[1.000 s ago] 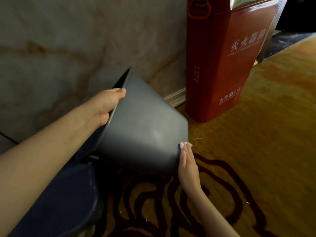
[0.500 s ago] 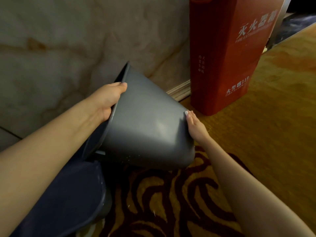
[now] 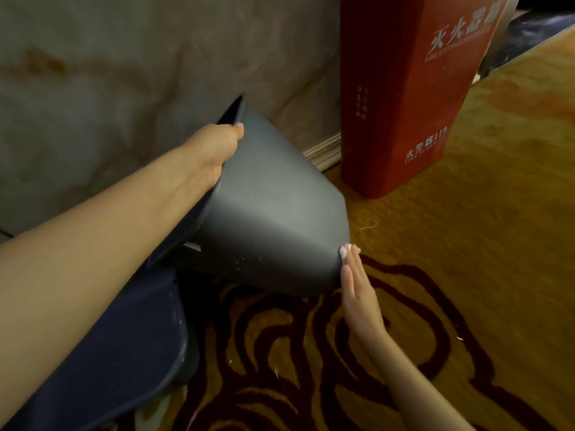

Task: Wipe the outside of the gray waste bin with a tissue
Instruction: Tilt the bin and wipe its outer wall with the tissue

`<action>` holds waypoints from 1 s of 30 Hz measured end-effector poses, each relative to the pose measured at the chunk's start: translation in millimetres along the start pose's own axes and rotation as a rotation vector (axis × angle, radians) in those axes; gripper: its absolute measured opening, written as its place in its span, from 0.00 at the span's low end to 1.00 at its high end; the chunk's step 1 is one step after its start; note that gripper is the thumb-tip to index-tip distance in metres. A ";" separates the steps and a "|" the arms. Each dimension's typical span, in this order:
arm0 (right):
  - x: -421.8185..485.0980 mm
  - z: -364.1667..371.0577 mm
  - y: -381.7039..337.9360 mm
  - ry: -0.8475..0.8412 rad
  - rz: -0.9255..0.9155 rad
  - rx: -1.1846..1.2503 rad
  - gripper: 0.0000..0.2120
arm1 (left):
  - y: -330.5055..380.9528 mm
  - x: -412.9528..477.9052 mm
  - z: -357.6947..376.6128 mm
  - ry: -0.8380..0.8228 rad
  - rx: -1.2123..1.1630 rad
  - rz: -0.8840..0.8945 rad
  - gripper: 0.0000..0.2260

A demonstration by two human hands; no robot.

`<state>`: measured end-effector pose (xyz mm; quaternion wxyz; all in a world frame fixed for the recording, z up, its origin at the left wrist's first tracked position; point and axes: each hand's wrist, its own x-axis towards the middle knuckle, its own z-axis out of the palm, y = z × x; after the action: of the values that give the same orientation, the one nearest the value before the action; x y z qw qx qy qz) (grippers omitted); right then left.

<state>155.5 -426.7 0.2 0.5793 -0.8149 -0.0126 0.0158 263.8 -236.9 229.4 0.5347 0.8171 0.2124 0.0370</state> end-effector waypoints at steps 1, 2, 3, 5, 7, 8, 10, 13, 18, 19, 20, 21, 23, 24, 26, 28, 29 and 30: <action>-12.8 4.2 0.5 0.013 0.007 -0.008 0.23 | 1.8 0.9 4.8 -0.014 0.010 0.017 0.20; -24.7 9.6 0.5 0.018 0.014 -0.014 0.23 | 3.4 1.2 8.7 -0.020 0.023 0.027 0.20; -35.1 15.5 -0.2 0.016 0.023 -0.016 0.23 | 4.2 1.9 11.8 -0.021 0.034 0.029 0.20; -48.8 26.5 -4.0 -0.001 0.050 -0.007 0.23 | 3.9 6.0 14.5 -0.015 0.042 0.017 0.22; -51.2 33.9 -12.8 -0.012 0.072 0.016 0.23 | 1.8 10.5 13.6 0.005 0.034 -0.007 0.23; -50.1 36.8 -19.4 -0.010 0.068 0.022 0.24 | 1.2 10.5 13.3 0.016 0.019 -0.011 0.23; -49.7 43.7 -36.7 -0.003 0.010 0.008 0.26 | 1.7 8.0 14.4 0.045 -0.004 -0.016 0.24; -49.9 54.9 -59.1 -0.004 -0.105 -0.041 0.29 | 1.8 -15.3 2.6 -0.113 -0.094 -0.016 0.24; -24.0 39.5 -62.5 0.040 -0.104 -0.086 0.28 | -23.5 -80.9 -43.0 -0.471 0.253 0.118 0.17; -21.1 36.4 -62.0 0.047 -0.102 -0.077 0.27 | -32.5 -91.0 -48.9 -0.470 0.355 0.205 0.14; -20.6 35.5 -62.9 0.046 -0.100 -0.070 0.27 | -43.4 -97.6 -53.2 -0.474 0.400 0.269 0.10; -21.3 36.5 -64.7 0.041 -0.102 -0.065 0.27 | -52.3 -100.5 -54.2 -0.457 0.410 0.316 0.08; -23.2 39.5 -69.1 0.027 -0.134 -0.063 0.27 | -56.7 -98.6 -50.1 -0.397 0.425 0.377 0.09; -21.9 40.1 -72.3 0.025 -0.161 -0.065 0.27 | -55.0 -96.6 -47.3 -0.371 0.410 0.387 0.10; -15.8 38.4 -81.2 0.031 -0.213 -0.071 0.27 | -51.3 -93.4 -43.3 -0.324 0.348 0.404 0.13; -7.7 34.3 -94.8 0.046 -0.275 -0.084 0.26 | -49.1 -90.7 -40.7 -0.296 0.266 0.409 0.13; -4.3 33.0 -104.3 0.053 -0.315 -0.098 0.26 | -47.8 -88.9 -38.6 -0.283 0.237 0.415 0.11; -2.6 33.3 -115.5 0.060 -0.364 -0.117 0.26 | -44.9 -88.5 -35.7 -0.266 0.219 0.426 0.11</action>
<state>151.3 -357.4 98.3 0.5242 -0.8316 -0.1434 -0.1143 159.4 -225.3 219.4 0.4467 0.8939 -0.0334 0.0178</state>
